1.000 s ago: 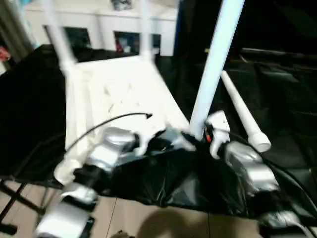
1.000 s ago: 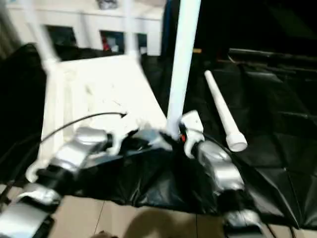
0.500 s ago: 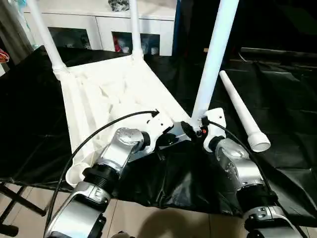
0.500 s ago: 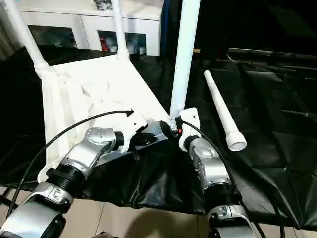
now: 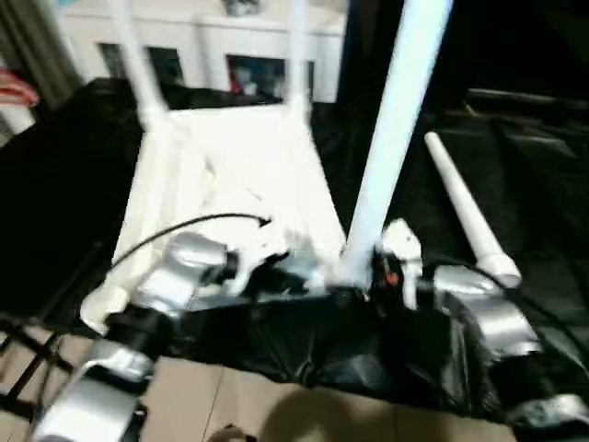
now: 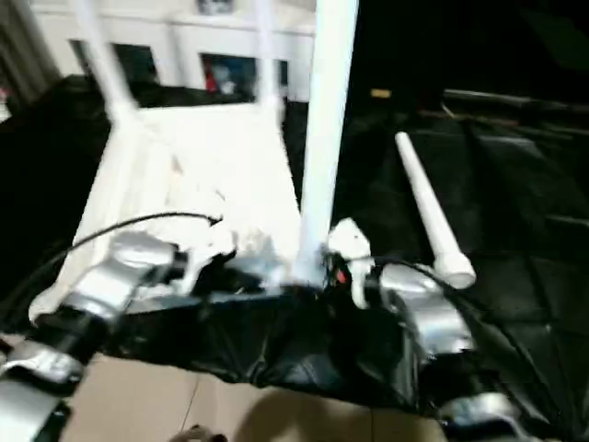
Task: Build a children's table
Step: Rotate leg to tighten
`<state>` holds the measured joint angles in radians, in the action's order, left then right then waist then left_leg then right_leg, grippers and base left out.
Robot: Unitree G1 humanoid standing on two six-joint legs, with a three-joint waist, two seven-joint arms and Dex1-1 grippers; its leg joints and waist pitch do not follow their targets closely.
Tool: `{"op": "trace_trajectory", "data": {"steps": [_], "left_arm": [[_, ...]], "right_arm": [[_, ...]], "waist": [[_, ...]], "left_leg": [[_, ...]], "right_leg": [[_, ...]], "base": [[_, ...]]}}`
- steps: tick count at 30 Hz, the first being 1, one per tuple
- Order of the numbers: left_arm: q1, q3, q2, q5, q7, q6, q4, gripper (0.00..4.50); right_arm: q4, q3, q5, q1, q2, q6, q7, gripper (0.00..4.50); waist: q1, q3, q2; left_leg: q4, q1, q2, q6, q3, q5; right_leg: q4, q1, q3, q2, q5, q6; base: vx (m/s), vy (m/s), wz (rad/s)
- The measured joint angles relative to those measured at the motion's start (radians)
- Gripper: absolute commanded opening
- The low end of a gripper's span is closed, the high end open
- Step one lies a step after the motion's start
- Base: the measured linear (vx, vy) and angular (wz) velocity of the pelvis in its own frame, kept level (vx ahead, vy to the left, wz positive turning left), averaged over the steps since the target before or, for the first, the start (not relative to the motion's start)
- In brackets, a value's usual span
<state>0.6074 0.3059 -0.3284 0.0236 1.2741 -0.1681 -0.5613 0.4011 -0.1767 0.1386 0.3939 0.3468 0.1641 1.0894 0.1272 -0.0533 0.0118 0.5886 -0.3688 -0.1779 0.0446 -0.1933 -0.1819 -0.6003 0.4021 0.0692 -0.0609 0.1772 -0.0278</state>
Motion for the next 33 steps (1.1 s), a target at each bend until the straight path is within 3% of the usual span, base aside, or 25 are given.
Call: {"op": "trace_trajectory", "data": {"steps": [7,15,18,23,28,33], "left_arm": [[0.0,0.012,-0.022,-0.009,0.064,0.023,0.0,0.0],[0.0,0.013,-0.023,-0.011,0.075,0.026,-0.002,0.0],[0.001,0.004,-0.007,-0.01,0.044,0.02,-0.014,0.0],[0.031,-0.019,0.058,0.013,-0.116,-0.007,-0.064,0.0],[0.066,-0.039,0.147,0.05,-0.318,-0.046,-0.102,0.0],[0.07,-0.06,0.229,0.069,-0.475,-0.066,-0.113,0.0]], "right_arm": [[-0.03,-0.03,0.008,-0.001,0.037,0.01,0.08,3.31],[-0.041,-0.029,0.01,-0.004,0.039,0.028,0.085,2.83],[-0.038,0.002,0.011,-0.022,0.015,0.026,0.039,2.77],[0.036,0.085,0.002,-0.016,-0.074,-0.007,-0.192,2.75],[0.134,0.161,-0.038,0.045,-0.204,-0.028,-0.53,2.75],[0.214,0.21,-0.074,0.095,-0.298,-0.085,-0.797,2.75]], "waist": [[0.017,0.0,-0.001],[0.019,0.0,-0.001],[0.018,0.0,-0.001],[0.003,0.0,-0.001],[-0.034,0.0,-0.001],[-0.041,0.0,0.0]], "left_leg": [[0.0,0.0,0.0,0.0,0.0,0.0],[0.0,-0.001,0.0,0.0,0.0,0.0],[0.001,-0.001,0.0,0.0,0.0,0.0],[0.003,0.001,0.0,0.001,0.0,0.001],[0.002,0.002,0.0,0.001,0.0,0.001],[-0.002,0.001,0.0,0.001,0.0,0.001]], "right_leg": [[0.0,0.0,0.0,0.0,0.0,0.001],[0.0,0.0,0.0,0.0,0.0,0.001],[-0.001,0.0,0.0,0.0,0.0,0.001],[-0.001,0.0,0.0,0.0,0.002,0.004],[-0.001,0.0,0.0,0.0,-0.001,0.002],[0.0,0.001,0.0,0.0,-0.001,0.0]], "base": [[0.0,0.0,0.0],[0.0,0.0,0.0],[0.0,0.0,0.0],[0.0,0.0,0.0],[0.0,0.0,0.0],[0.0,0.0,0.0]]}}
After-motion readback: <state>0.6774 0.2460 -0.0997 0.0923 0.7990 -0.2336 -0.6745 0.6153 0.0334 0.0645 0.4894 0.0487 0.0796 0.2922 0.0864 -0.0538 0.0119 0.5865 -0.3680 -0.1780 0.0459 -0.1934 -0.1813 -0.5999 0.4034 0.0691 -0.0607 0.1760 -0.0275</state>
